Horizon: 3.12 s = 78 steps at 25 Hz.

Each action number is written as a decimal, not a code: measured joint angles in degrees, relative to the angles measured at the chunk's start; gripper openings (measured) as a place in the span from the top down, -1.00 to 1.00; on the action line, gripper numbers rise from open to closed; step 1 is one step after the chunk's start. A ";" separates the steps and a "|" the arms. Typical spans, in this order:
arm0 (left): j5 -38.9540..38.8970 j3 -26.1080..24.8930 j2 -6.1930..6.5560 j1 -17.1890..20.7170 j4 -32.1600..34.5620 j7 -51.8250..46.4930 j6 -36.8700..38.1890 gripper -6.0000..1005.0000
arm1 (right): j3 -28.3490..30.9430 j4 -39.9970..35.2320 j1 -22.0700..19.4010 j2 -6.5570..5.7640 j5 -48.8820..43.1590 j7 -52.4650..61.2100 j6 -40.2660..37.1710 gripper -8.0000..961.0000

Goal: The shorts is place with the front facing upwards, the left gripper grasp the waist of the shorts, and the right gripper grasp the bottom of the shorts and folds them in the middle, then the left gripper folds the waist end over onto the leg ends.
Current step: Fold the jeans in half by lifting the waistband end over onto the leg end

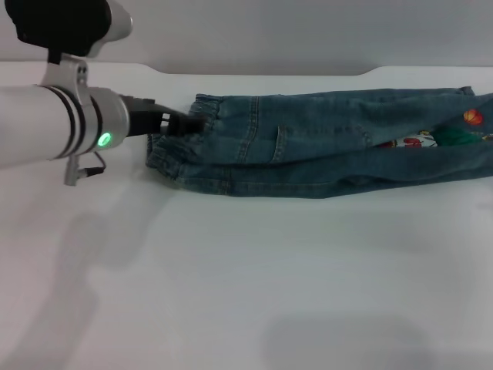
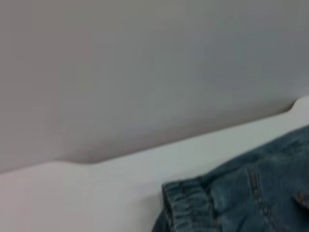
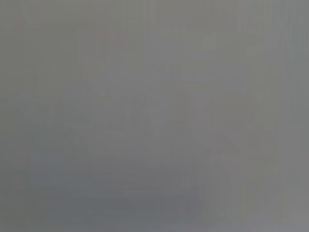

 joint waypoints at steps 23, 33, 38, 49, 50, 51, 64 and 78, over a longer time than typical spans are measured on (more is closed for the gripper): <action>-2.84 -5.56 0.06 -7.99 6.53 2.58 -11.86 -0.68 | -0.84 -7.82 8.07 -0.50 0.03 -0.13 -1.44 0.99; -2.93 -6.34 0.02 -10.23 10.39 4.07 -10.79 -0.68 | -2.15 -8.62 7.96 -0.17 -0.04 -0.15 -1.80 0.98; -2.66 -6.84 0.06 -10.27 10.68 4.07 -10.78 -0.68 | -2.59 -8.62 7.81 -0.17 -0.04 -0.15 -1.80 0.98; -2.49 -7.16 0.06 -10.71 13.68 4.66 -9.73 -0.68 | -3.22 -8.24 7.59 -0.21 -0.04 -0.15 -1.80 0.99; -2.49 -7.16 0.06 -10.88 14.14 4.67 -9.63 -0.68 | -3.25 -8.20 7.55 -0.20 -0.04 -0.15 -1.79 0.99; -2.50 -7.17 0.05 -11.04 14.60 4.68 -9.53 -0.68 | -3.27 -8.18 7.50 -0.21 -0.04 -0.15 -1.79 0.99; -2.66 -7.01 -0.06 -12.73 18.23 4.85 -8.24 -0.67 | -3.43 -8.06 6.97 -0.12 -0.04 -0.15 -1.73 0.98; -2.73 -7.16 -0.05 -12.84 19.74 4.75 -7.69 -0.67 | -3.42 -8.06 7.07 -0.11 -0.04 -0.15 -1.78 0.99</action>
